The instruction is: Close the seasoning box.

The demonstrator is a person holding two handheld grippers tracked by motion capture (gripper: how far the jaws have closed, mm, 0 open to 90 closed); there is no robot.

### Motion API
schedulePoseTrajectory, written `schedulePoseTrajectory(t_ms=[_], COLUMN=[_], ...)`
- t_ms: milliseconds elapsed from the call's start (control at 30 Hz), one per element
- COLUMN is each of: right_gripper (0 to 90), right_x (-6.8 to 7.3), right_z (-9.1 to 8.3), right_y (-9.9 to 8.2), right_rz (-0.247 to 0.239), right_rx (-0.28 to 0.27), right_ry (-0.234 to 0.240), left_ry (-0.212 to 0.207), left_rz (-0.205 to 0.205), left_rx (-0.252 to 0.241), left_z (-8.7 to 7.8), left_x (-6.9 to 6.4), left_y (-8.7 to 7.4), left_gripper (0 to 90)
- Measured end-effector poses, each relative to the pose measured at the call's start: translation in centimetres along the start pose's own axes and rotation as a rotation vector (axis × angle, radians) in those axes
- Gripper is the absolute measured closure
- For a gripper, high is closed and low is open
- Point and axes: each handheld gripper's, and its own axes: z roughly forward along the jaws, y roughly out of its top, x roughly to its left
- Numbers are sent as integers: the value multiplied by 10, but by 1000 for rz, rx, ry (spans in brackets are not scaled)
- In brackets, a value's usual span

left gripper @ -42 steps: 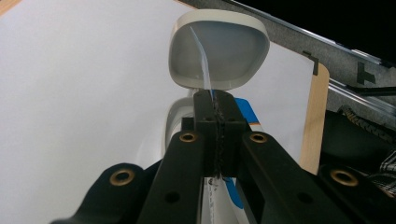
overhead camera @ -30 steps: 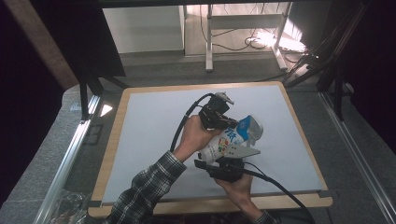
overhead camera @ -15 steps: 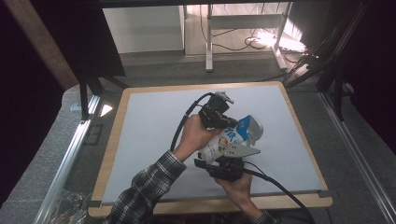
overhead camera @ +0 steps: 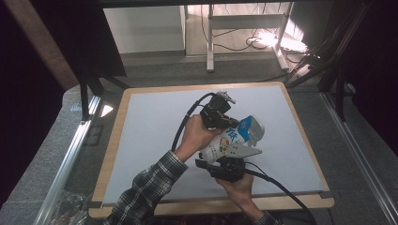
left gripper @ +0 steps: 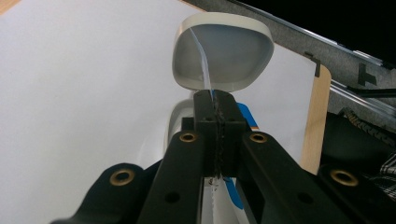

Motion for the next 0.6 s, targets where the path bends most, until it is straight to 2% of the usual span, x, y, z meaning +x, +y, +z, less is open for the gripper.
schedulePoseTrajectory(t_ms=[367,600], right_gripper=[668,668], right_x=[0,0], right_z=[0,0], right_y=[1,2], right_rz=[-6,-8], right_rx=[-5,-7], right_ry=[-1,0], left_ry=[0,0], left_rz=[9,1], left_rx=[4,-2], left_z=[-1,-1], left_x=[-1,-1], left_y=[2,2], left_gripper=[894,894])
